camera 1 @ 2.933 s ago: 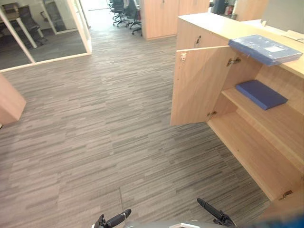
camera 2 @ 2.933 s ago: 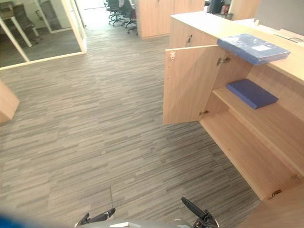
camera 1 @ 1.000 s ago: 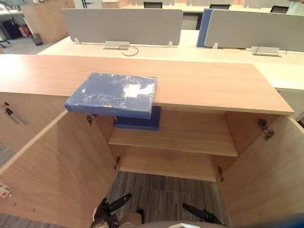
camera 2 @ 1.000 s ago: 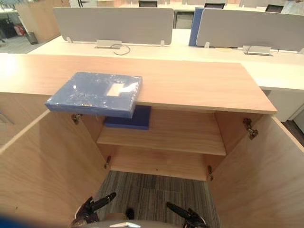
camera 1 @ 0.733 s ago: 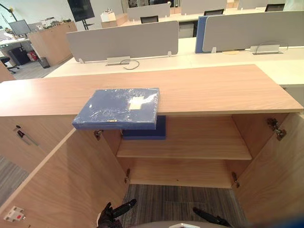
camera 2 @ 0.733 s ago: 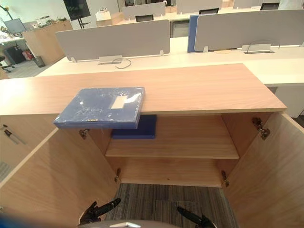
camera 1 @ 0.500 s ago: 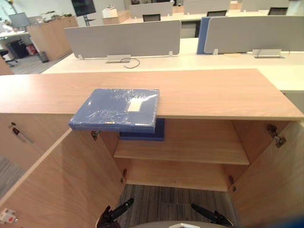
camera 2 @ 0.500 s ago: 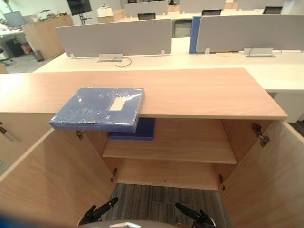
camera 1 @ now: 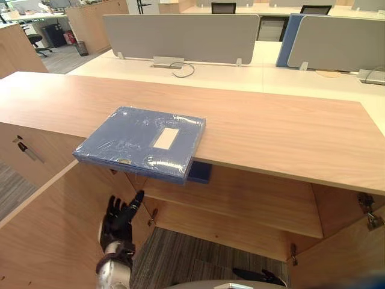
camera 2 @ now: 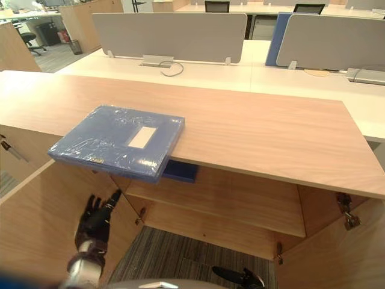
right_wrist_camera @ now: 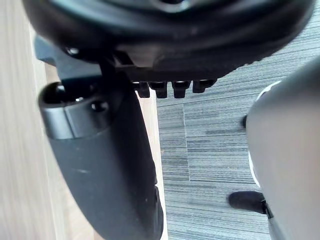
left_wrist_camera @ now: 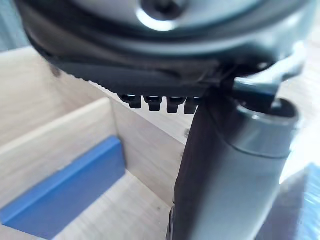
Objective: Walk over to the cabinet, pick up the folder, carry it to the office cabinet, place the folder inside the office cabinet, then close the office cabinet door
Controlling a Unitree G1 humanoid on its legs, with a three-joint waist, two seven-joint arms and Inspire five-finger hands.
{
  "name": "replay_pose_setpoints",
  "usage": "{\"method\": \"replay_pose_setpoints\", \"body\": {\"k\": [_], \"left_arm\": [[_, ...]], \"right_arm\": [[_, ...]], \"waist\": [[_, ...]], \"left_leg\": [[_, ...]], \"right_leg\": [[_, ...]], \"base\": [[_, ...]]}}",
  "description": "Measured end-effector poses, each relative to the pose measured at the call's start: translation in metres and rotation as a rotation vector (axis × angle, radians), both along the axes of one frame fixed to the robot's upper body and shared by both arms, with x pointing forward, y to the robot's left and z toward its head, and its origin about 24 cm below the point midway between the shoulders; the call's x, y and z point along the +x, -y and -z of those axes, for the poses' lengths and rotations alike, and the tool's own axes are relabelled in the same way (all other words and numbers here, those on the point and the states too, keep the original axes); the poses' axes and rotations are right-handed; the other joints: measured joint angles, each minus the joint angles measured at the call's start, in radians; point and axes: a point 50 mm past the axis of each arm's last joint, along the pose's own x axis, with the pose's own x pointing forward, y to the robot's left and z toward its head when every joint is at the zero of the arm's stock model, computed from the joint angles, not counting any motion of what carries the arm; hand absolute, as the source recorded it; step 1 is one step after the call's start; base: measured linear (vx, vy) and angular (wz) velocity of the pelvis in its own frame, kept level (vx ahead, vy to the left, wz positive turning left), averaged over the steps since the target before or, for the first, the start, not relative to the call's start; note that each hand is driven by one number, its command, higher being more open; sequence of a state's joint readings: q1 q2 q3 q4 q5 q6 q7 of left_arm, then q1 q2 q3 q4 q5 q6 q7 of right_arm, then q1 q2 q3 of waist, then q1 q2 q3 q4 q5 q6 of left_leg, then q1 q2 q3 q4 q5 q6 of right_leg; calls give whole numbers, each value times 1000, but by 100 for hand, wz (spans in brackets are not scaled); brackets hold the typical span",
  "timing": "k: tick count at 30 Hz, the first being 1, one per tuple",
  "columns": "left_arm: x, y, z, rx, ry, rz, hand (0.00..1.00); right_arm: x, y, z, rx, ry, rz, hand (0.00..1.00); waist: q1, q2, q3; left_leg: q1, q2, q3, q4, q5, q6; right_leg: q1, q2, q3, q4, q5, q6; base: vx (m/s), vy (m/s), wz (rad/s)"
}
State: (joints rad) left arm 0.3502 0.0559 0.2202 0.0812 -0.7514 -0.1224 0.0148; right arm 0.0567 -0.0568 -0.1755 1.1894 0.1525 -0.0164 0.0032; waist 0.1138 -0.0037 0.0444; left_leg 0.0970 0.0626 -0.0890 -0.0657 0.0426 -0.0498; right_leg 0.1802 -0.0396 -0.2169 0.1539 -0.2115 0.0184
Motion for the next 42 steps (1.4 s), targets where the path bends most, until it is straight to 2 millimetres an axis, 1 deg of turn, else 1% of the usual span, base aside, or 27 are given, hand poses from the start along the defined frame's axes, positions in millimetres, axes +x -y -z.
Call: {"method": "replay_pose_setpoints", "body": {"k": [2, 3, 5, 6, 7, 8, 10, 11, 14, 17, 21, 24, 26, 28, 29, 30, 31, 33, 34, 37, 39, 40, 42], "left_arm": [[0, -6, -14, 77, 32, 10, 100], [-1, -8, -18, 103, 37, 10, 100], [-4, -14, -29, 224, 33, 23, 100], [-6, -17, -38, 323, 14, 36, 100], [-7, -18, -42, 394, -8, 50, 100], [-9, -21, -48, 515, -55, 73, 100], [-12, -24, -55, 669, -130, 100, 100], [-14, -24, -58, 713, -153, 106, 100], [-13, -18, -61, 797, -198, 119, 100], [-15, -15, -62, 832, -231, 119, 100], [-17, -17, -69, 904, -264, 102, 100], [-22, -20, -78, 979, -293, 45, 100], [-24, -19, -90, 1034, -284, -33, 100], [-25, -20, -109, 1145, -250, -166, 100], [-26, -19, -114, 1173, -235, -198, 100], [-26, -17, -126, 1225, -194, -255, 100], [-26, -16, -131, 1249, -172, -276, 100], [-21, -9, -148, 1332, -69, -317, 100], [-19, -8, -150, 1347, -48, -316, 100], [-11, 3, -155, 1438, 20, -239, 100], [-8, 6, -156, 1479, 37, -213, 100], [-6, 6, -156, 1524, 40, -193, 100], [-4, 4, -154, 1554, 32, -174, 100]], "right_arm": [[-2, 0, 0, 0, -8, -2, 100], [-2, 0, 0, 0, -9, -1, 100], [-4, 0, 1, 2, -14, 9, 100], [-5, 0, 1, 8, -13, 23, 100], [-5, 0, 1, 13, -13, 29, 100], [-6, -1, 1, 15, -17, 19, 100], [-6, -1, 1, 25, -17, 10, 100], [-5, -2, 1, 31, -15, 8, 100], [-7, -2, 2, 46, -24, 5, 100], [-9, -3, 2, 60, -23, 0, 100], [-14, -5, 2, 79, -31, -14, 100], [-17, -6, 3, 78, -49, -30, 100], [-21, -8, 4, 80, -66, -39, 100], [-21, -10, 4, 82, -67, -45, 100], [-21, -10, 4, 80, -67, -45, 100], [-22, -10, 4, 75, -65, -43, 100], [-22, -10, 4, 73, -64, -43, 100], [-23, -9, 4, 57, -63, -40, 100], [-23, -9, 4, 54, -64, -40, 100], [-23, -6, 4, 39, -68, -38, 100], [-22, -5, 4, 33, -68, -38, 100], [-22, -4, 4, 28, -64, -39, 100], [-22, -2, 4, 21, -61, -41, 100]], "waist": [[16, 0, 0], [20, 0, 0], [37, 0, -2], [43, -3, -5], [45, -4, -6], [51, -4, -8], [56, -3, -12], [58, -3, -12], [69, -2, -16], [74, 6, -27], [76, -2, -45], [73, -6, -48], [73, -15, -51], [73, -23, -56], [73, -24, -56], [73, -25, -57], [73, -25, -57], [76, -23, -58], [76, -22, -59], [71, -13, -62], [69, -10, -62], [65, -5, -64], [64, 2, -64]], "left_leg": [[5, 2, 0, 3, -6, -7], [6, 2, 0, 6, -10, -6], [1, 1, -1, 16, -17, 0], [-9, 0, -4, 28, -23, -1], [-14, -1, -6, 33, -25, -3], [-20, -2, -8, 41, -30, -2], [-31, -6, -13, 50, -31, -2], [-36, -7, -14, 54, -31, -2], [-53, -10, -19, 64, -33, -3], [-69, -16, -25, 72, -34, -3], [-71, -18, -31, 67, -30, -3], [-70, -18, -33, 51, -11, 0], [-71, -18, -34, 47, -8, 0], [-69, -19, -34, 40, -6, 1], [-68, -20, -34, 37, -5, 2], [-67, -22, -34, 34, -3, 5], [-67, -23, -34, 32, -3, 5], [-69, -27, -34, 31, -2, 6], [-70, -27, -34, 31, -2, 6], [-71, -28, -31, 28, -1, 5], [-73, -26, -31, 25, 1, 3], [-74, -23, -30, 18, 4, 2], [-72, -20, -27, 15, 7, 1]], "right_leg": [[8, 2, 0, 0, 0, 0], [10, 2, 0, 0, 0, 0], [14, 3, 0, -1, 0, 0], [13, 3, -1, -5, 0, 0], [13, 3, -2, -7, 0, 0], [14, 3, -3, -10, 0, 0], [14, 3, -6, -15, 0, 0], [14, 3, -7, -18, 0, 0], [15, 3, -8, -37, 0, 0], [14, 3, -9, -46, 0, 0], [16, 5, -18, -57, 2, -3], [15, 5, -23, -64, 11, -2], [15, 4, -23, -69, 14, 1], [16, 1, -24, -72, 15, 3], [16, 0, -24, -72, 16, 3], [16, -3, -24, -73, 16, 5], [17, -4, -24, -73, 16, 6], [16, -6, -24, -77, 16, 6], [15, -6, -24, -78, 16, 6], [11, -3, -20, -78, 16, 6], [7, -1, -17, -78, 16, 6], [0, 2, -14, -78, 16, 6], [-4, 4, -8, -77, 17, 5]], "base": [[41, -37, 6], [35, -32, 5], [21, -24, 10], [5, -17, 12], [-5, -16, 12], [-20, -15, 11], [-51, -17, 12], [-64, -12, 12], [-96, -4, 6], [-138, 9, 5], [-108, 11, 6], [-44, 6, 4], [-4, -2, 2], [0, 0, 0], [0, 0, 0], [0, 0, 0], [0, 0, 0], [0, 0, 0], [0, 0, 0], [-23, -11, -2], [-33, -25, -3], [-31, -36, -2], [-10, -37, -6]]}}
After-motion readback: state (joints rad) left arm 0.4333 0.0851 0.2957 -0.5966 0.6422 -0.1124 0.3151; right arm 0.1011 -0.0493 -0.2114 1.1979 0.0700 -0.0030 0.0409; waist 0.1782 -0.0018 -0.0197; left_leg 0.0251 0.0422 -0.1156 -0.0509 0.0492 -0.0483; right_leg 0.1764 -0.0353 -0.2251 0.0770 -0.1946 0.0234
